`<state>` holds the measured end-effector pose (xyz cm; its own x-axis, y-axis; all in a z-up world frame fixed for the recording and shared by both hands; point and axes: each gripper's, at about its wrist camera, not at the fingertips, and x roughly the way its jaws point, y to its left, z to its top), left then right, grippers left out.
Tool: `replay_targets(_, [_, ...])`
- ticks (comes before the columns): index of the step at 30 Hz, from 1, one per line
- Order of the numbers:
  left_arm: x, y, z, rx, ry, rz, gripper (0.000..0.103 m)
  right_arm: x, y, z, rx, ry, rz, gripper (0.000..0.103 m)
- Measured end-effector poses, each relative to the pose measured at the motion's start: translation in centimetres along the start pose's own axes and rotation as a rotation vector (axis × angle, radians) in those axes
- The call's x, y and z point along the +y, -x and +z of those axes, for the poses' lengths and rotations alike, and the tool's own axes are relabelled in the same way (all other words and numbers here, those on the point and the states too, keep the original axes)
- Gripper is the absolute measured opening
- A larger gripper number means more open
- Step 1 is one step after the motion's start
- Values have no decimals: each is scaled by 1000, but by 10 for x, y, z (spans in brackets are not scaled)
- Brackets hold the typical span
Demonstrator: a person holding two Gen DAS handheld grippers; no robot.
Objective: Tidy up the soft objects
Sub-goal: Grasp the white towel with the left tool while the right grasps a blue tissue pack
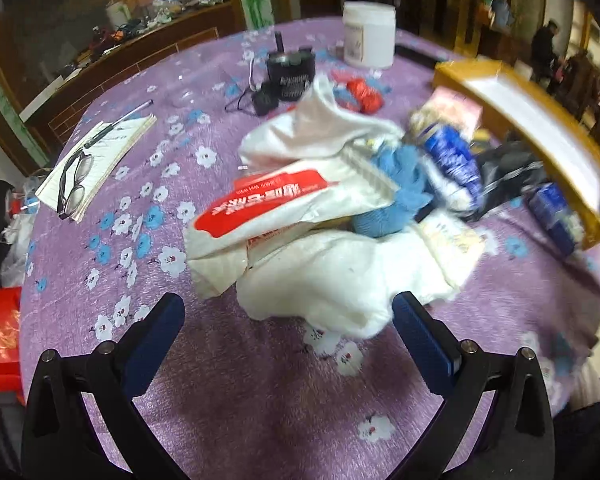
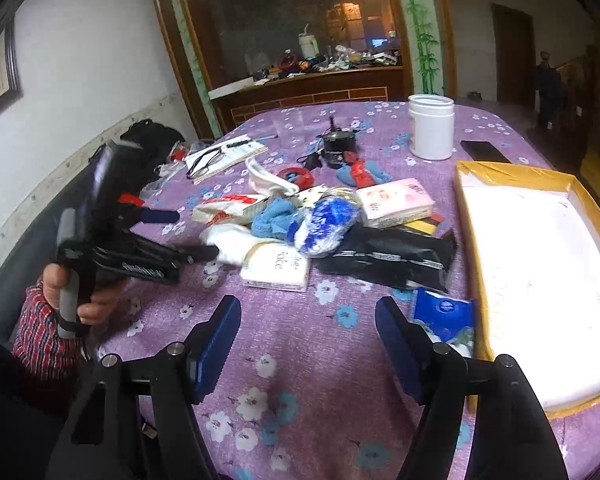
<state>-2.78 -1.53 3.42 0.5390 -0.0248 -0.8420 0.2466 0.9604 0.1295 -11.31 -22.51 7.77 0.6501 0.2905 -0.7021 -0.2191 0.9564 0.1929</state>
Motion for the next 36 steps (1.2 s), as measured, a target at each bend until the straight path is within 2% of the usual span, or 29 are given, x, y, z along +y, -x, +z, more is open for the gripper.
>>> replay_targets(2, [-2, -10, 3, 28, 6, 17, 103, -8, 6, -1, -6, -22, -13, 71])
replay_targets(3, [-3, -16, 5, 45, 16, 20, 99, -11, 8, -2, -8, -31, -20, 71])
replay_targets(4, [-5, -20, 5, 62, 21, 23, 81, -17, 11, -3, -7, -44, -30, 71])
replay_targets(5, [-7, -24, 5, 87, 22, 17, 73, -21, 12, -5, -5, -50, -38, 71])
replay_targets(6, [-8, -21, 5, 68, 40, -6, 61, -25, 13, -6, -1, -57, -47, 71])
replay_targets(7, [-10, -20, 5, 67, 41, -7, 46, -29, 14, -8, 1, -70, -51, 71])
replay_targets(8, [-12, -18, 4, 63, 37, -2, 42, -33, 15, -10, 6, -80, -60, 71])
replay_targets(10, [-16, -13, 2, 43, 43, 29, 23, -38, 15, -12, 16, -83, -87, 71])
replay_targets(13, [-20, -4, -4, 17, 44, -1, 18, -41, 11, -15, 45, -87, -107, 71])
replay_targets(21, [-20, 0, -7, -4, 59, -38, 18, -42, -11, -16, 105, -156, -195, 68])
replay_targets(24, [-19, -2, -6, -8, 65, -50, 18, -47, -23, -12, 139, -200, -315, 68])
replay_targets(28, [-18, -3, -8, -16, 65, -59, 18, -55, -40, -11, 181, -257, -385, 68])
replay_targets(30, [-17, -3, -8, -21, 64, -61, 18, -52, -50, -7, 184, -248, -441, 69])
replay_targets(32, [-17, -3, -9, -25, 64, -63, 18, -51, -57, -5, 190, -249, -457, 70])
replay_targets(33, [-17, -2, -10, -28, 63, -65, 18, -53, -58, -5, 191, -246, -466, 68])
replay_targets(34, [-17, -2, -10, -30, 61, -66, 18, -53, -58, -4, 194, -241, -473, 52])
replay_targets(36, [-16, -2, -11, -31, 62, -70, 18, -54, -55, -3, 193, -243, -423, 47])
